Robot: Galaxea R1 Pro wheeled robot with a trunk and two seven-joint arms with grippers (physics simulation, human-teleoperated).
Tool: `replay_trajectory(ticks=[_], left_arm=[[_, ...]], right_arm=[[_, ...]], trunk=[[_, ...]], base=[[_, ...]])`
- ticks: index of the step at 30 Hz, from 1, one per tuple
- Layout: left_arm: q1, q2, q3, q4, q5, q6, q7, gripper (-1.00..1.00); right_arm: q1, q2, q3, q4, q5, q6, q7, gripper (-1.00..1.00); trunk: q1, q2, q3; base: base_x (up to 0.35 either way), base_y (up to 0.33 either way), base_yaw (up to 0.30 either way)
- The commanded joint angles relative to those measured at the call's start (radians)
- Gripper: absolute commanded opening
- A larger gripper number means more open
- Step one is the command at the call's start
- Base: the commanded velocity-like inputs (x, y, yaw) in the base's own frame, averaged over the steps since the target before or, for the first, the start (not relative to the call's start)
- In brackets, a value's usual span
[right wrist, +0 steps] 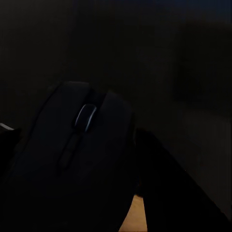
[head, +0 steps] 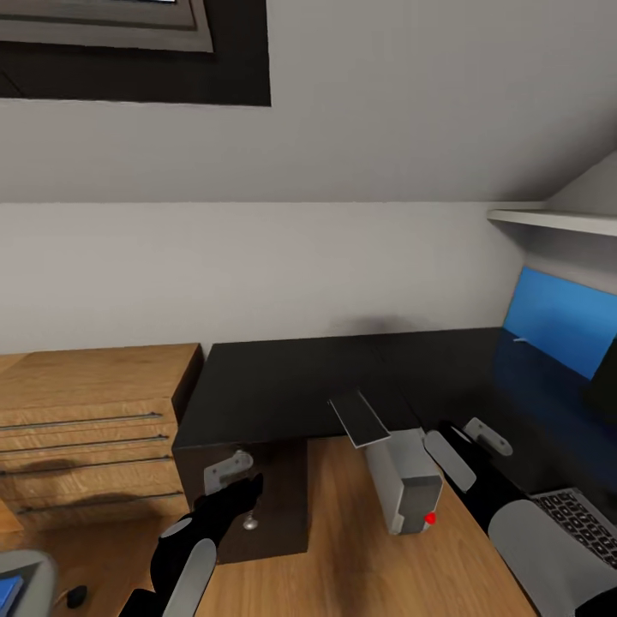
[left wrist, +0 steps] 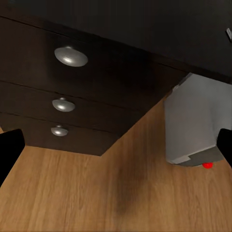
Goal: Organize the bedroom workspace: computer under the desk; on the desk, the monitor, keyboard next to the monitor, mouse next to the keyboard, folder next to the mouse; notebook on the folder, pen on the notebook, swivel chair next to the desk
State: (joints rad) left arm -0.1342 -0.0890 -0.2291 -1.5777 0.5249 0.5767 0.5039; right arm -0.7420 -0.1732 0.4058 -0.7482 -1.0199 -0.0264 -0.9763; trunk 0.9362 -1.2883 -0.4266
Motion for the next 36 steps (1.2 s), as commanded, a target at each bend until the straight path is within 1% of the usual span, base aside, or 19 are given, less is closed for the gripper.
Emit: replay_trajectory(ticks=[1, 3, 7, 8, 10, 11, 13, 14, 15, 19, 21, 23, 24, 25, 28, 30, 31, 33, 36], left_arm=[[-0.001, 0.0, -0.001, -0.001, 0.01, 0.002, 0.01, 1.0], [-0.001, 0.0, -0.002, -0.001, 0.01, 0.002, 0.01, 1.0], [0.006, 0.0, -0.003, -0.002, 0.009, 0.002, 0.01, 1.0], [0.008, 0.0, -0.004, -0.002, 0.009, 0.002, 0.01, 1.0], [0.01, 0.0, -0.005, -0.002, 0.008, 0.002, 0.01, 1.0], [0.011, 0.0, -0.006, -0.002, 0.008, 0.002, 0.01, 1.0], [0.012, 0.0, -0.008, -0.002, 0.008, 0.002, 0.01, 1.0], [0.013, 0.0, -0.018, -0.002, 0.008, 0.002, 0.01, 1.0], [0.013, 0.0, -0.024, -0.002, 0.008, 0.002, 0.01, 1.0], [0.013, 0.0, -0.034, -0.002, 0.008, 0.002, 0.01, 1.0], [0.013, 0.0, -0.035, -0.002, 0.008, 0.002, 0.01, 1.0], [0.013, 0.0, -0.036, -0.002, 0.008, 0.002, 0.01, 1.0], [0.013, 0.0, -0.036, -0.002, 0.008, 0.002, 0.01, 1.0], [0.013, 0.0, -0.036, -0.002, 0.009, 0.002, 0.01, 1.0], [0.013, 0.0, -0.036, -0.002, 0.009, 0.002, 0.01, 1.0], [0.013, 0.0, -0.039, -0.003, 0.009, 0.002, 0.01, 1.0], [0.013, -0.001, -0.048, -0.003, 0.009, 0.002, 0.01, 1.0], [0.013, -0.001, -0.087, -0.007, 0.009, 0.002, 0.01, 1.0], [0.013, 0.0, -0.115, -0.017, 0.009, 0.002, 0.01, 1.0]], right_arm=[[-0.002, -0.002, 0.005, 0.013, -0.01, -0.007, 0.009, -1.0], [-0.002, -0.004, -0.003, 0.031, -0.009, -0.007, 0.03, -1.0], [-0.003, -0.011, -0.022, 0.049, -0.009, -0.007, 0.039, -1.0], [-0.004, -0.015, -0.033, 0.074, -0.009, -0.007, 0.046, -1.0], [-0.007, -0.017, -0.04, 0.115, -0.009, -0.008, 0.069, -1.0], [-0.009, -0.019, -0.042, 0.145, -0.009, -0.013, 0.092, -1.0], [-0.022, -0.02, -0.045, 0.199, -0.009, -0.03, 0.134, -1.0], [-0.038, -0.021, -0.046, 0.243, -0.009, -0.054, 0.154, -1.0], [-0.046, -0.023, -0.047, 0.262, -0.009, -0.064, 0.159, -1.0], [-0.058, -0.049, -0.055, 0.294, -0.012, -0.093, 0.168, -1.0], [-0.06, -0.062, -0.121, 0.304, -0.013, -0.141, 0.17, -1.0], [-0.061, -0.067, -0.199, 0.321, -0.012, -0.164, 0.175, -1.0], [-0.061, -0.07, -0.224, 0.329, -0.012, -0.17, 0.182, -1.0], [-0.061, -0.074, -0.241, 0.335, -0.012, -0.174, 0.188, -1.0], [-0.061, -0.083, -0.263, 0.342, -0.011, -0.179, 0.198, -1.0], [-0.061, -0.096, -0.269, 0.344, -0.012, -0.18, 0.199, -1.0], [-0.061, -0.101, -0.271, 0.346, -0.012, -0.18, 0.199, -1.0], [-0.061, -0.107, -0.273, 0.351, -0.012, -0.18, 0.2, -1.0], [-0.061, -0.111, -0.273, 0.356, -0.011, -0.179, 0.201, -1.0]], trunk=[[0.001, -0.001, -0.001], [0.001, -0.001, -0.001], [0.001, -0.001, -0.001], [0.001, -0.001, -0.001], [0.001, -0.001, -0.001], [0.001, -0.001, -0.001], [0.001, -0.001, -0.001], [0.001, -0.001, -0.001], [0.001, -0.001, -0.001], [0.001, -0.001, -0.001], [0.001, -0.001, -0.001], [0.001, -0.001, -0.001], [0.001, -0.001, -0.001], [0.001, -0.001, -0.001], [0.001, -0.001, -0.001], [0.001, -0.001, -0.001], [0.001, -0.001, -0.001], [0.001, -0.001, -0.001], [0.001, -0.001, -0.001]], base=[[0.322, 0.0, 0.0], [0.322, -0.007, 0.0], [0.316, -0.067, 0.0], [0.276, -0.127, 0.0], [0.234, -0.133, 0.0], [0.174, -0.112, 0.0], [0.095, -0.062, 0.0], [0.03, -0.02, 0.0], [0.019, -0.013, 0.0], [0.008, -0.005, 0.0], [0.002, -0.001, 0.0], [0.0, 0.0, 0.0], [0.0, 0.0, 0.0], [0.0, 0.0, 0.0], [0.0, 0.0, 0.0], [0.0, 0.0, 0.0], [0.0, 0.0, 0.0], [0.0, 0.0, 0.0], [0.0, 0.0, 0.0]])
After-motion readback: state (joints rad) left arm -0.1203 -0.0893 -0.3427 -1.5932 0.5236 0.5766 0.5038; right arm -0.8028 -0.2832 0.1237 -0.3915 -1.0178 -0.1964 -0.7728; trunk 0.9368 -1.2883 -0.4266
